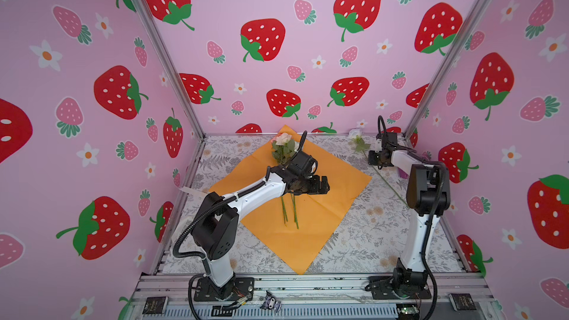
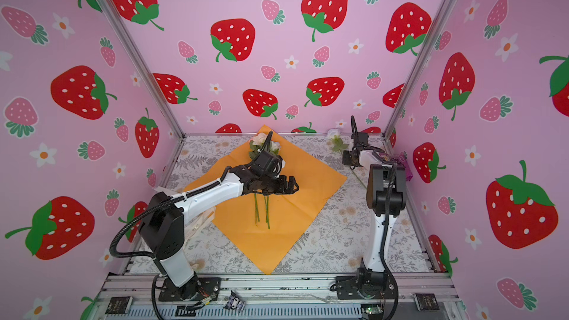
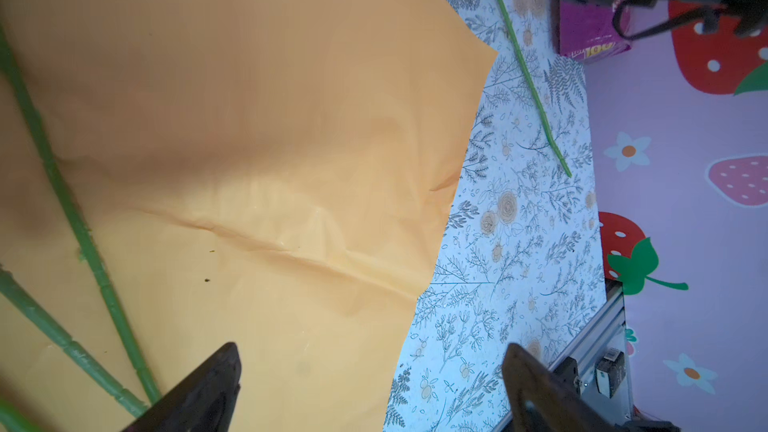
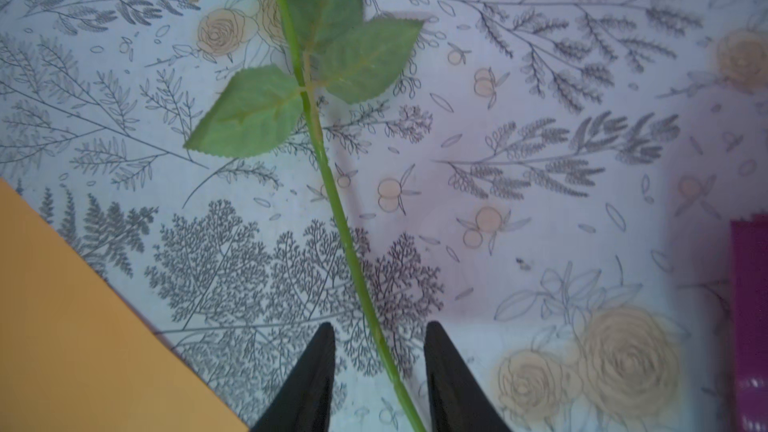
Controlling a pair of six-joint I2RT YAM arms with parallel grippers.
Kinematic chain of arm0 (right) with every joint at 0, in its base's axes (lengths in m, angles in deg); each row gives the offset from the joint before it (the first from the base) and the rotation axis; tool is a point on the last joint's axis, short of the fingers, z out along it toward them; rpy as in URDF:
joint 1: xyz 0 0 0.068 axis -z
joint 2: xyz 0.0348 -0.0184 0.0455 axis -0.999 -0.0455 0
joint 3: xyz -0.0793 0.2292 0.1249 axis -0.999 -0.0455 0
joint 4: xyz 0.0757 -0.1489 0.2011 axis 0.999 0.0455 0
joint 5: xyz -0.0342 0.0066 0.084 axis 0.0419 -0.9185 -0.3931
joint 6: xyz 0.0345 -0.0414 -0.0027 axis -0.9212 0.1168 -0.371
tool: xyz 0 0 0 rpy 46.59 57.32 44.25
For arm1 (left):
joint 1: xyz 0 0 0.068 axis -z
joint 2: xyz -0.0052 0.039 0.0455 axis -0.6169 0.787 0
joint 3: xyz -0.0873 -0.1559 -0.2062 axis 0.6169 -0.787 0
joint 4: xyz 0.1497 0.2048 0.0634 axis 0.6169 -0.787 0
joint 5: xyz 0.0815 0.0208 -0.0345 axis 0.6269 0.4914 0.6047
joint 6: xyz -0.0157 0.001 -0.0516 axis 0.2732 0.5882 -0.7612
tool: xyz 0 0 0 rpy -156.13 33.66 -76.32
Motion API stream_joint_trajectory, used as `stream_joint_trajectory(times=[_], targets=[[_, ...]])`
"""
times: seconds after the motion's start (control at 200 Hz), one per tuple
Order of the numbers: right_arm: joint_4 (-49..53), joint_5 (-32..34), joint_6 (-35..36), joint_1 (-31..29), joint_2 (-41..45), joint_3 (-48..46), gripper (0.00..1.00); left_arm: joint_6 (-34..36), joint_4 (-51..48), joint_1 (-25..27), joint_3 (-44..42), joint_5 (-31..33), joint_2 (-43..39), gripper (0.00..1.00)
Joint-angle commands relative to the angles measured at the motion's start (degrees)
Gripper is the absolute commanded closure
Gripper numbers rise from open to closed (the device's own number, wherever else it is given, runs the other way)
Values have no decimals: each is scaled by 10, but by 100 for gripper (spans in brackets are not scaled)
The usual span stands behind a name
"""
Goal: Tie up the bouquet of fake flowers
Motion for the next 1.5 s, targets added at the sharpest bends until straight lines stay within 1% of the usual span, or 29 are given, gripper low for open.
stream_joint_trajectory(times=[0.0,0.11,0.22,0.36,0.47,0.7,0.89,0.991,1.066,1.091,1.111,1.151,1.186,1.236,1.286,1.331,1.371,1.401,1.496], targets=[[72,-4,42,1,-44,65,60,8,-20,-1,30,-8,12,1],[99,5,49,0,-81,112,60,12,-26,-1,33,-3,9,1],[119,8,58,0,-101,137,60,12,-29,-1,33,3,6,1],[140,22,73,0,-117,147,61,28,-42,-7,23,48,-24,1],[151,37,80,0,-129,143,62,26,-22,-19,9,21,-41,1],[153,42,79,0,-124,144,87,9,-5,-18,5,-12,-31,0],[163,43,83,-1,-76,158,99,6,2,-17,-1,-13,-35,0],[163,21,63,-3,-29,144,100,11,-3,-19,-1,8,-42,1],[155,35,28,-20,15,121,100,18,-5,-18,-16,56,-65,1],[145,29,18,-30,33,105,100,19,5,-18,-30,64,-79,1],[134,19,12,-39,48,90,100,19,16,-19,-42,88,-90,1],[101,12,-7,-63,80,54,100,20,30,-23,-66,114,-114,1],[73,10,-30,-85,105,24,100,22,35,-30,-80,129,-132,1],[37,-11,-65,-113,133,-4,100,22,30,-47,-92,143,-151,1],[19,-27,-114,-140,149,-20,100,21,18,-67,-102,149,-168,1],[-23,-53,-162,-164,158,-35,100,19,12,-89,-116,150,-185,1],[-75,-89,-207,-186,164,-56,100,12,8,-113,-132,147,-200,1],[-116,-102,-252,-204,167,-73,100,6,7,-129,-146,144,-213,1],[-217,-138,-352,-247,151,-100,100,-8,13,-192,-196,114,-252,1]])
